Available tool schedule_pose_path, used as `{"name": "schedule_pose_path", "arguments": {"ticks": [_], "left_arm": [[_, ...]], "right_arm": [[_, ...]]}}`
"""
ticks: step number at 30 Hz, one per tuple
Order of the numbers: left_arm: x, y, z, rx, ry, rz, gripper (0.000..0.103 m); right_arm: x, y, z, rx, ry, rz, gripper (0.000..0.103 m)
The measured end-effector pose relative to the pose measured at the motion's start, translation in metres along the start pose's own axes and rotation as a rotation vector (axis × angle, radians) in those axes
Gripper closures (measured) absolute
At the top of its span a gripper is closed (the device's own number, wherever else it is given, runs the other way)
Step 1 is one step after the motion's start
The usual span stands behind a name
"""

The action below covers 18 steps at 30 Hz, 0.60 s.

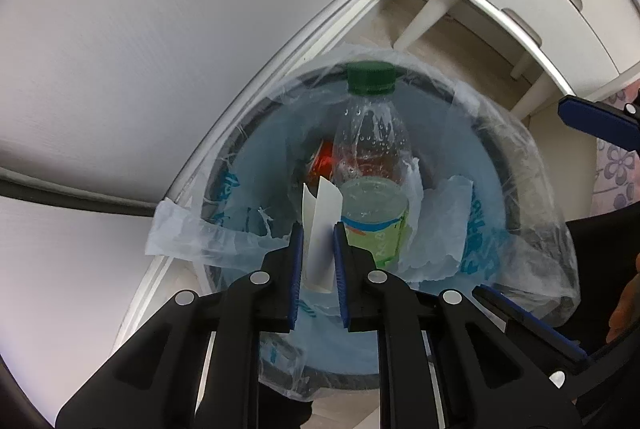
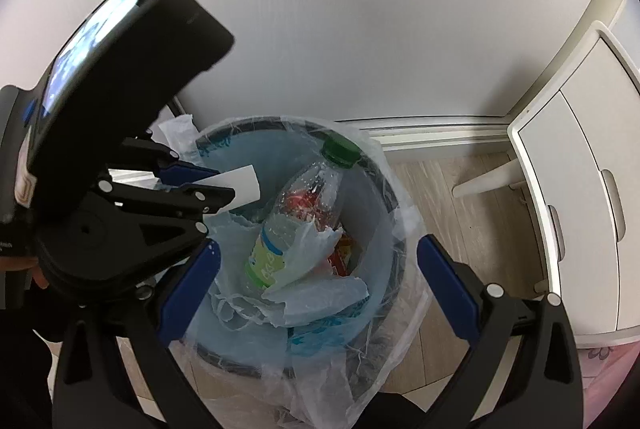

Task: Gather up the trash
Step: 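Open the left gripper to drop the card into the bin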

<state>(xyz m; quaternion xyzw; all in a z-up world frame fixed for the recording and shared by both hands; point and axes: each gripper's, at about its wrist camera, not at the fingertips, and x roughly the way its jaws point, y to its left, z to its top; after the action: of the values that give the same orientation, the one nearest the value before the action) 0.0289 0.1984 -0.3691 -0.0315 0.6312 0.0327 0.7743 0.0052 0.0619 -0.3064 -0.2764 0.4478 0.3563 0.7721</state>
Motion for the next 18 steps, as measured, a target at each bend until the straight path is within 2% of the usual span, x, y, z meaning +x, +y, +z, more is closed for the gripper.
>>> {"name": "schedule_pose_path", "arguments": {"ticks": [5, 8, 10, 12, 13, 15, 18], "left_arm": [[0.011, 0.003, -0.002, -0.017, 0.023, 0.004, 0.080], [0.014, 0.010, -0.002, -0.032, 0.024, 0.012, 0.065], [0.014, 0.014, -0.003, -0.051, 0.021, 0.020, 0.050], [0.013, 0.016, -0.006, -0.062, 0.023, 0.002, 0.046], [0.013, 0.015, -0.006, -0.059, 0.024, 0.003, 0.041], [0.012, 0.012, -0.007, -0.045, 0.021, 0.016, 0.035], [0.009, 0.010, -0.008, -0.027, 0.016, 0.031, 0.033]], "right_arm": [[0.006, 0.005, 0.001, -0.024, 0.011, -0.007, 0.007], [0.008, 0.006, 0.001, -0.027, 0.015, -0.009, 0.007], [0.008, 0.004, 0.002, -0.019, 0.016, -0.011, 0.007], [0.008, 0.001, 0.002, -0.006, 0.016, -0.007, 0.007], [0.007, -0.001, 0.002, 0.003, 0.015, -0.009, 0.007], [0.007, -0.004, 0.003, 0.016, 0.013, -0.012, 0.007], [0.006, -0.006, 0.003, 0.021, 0.009, -0.029, 0.007]]}}
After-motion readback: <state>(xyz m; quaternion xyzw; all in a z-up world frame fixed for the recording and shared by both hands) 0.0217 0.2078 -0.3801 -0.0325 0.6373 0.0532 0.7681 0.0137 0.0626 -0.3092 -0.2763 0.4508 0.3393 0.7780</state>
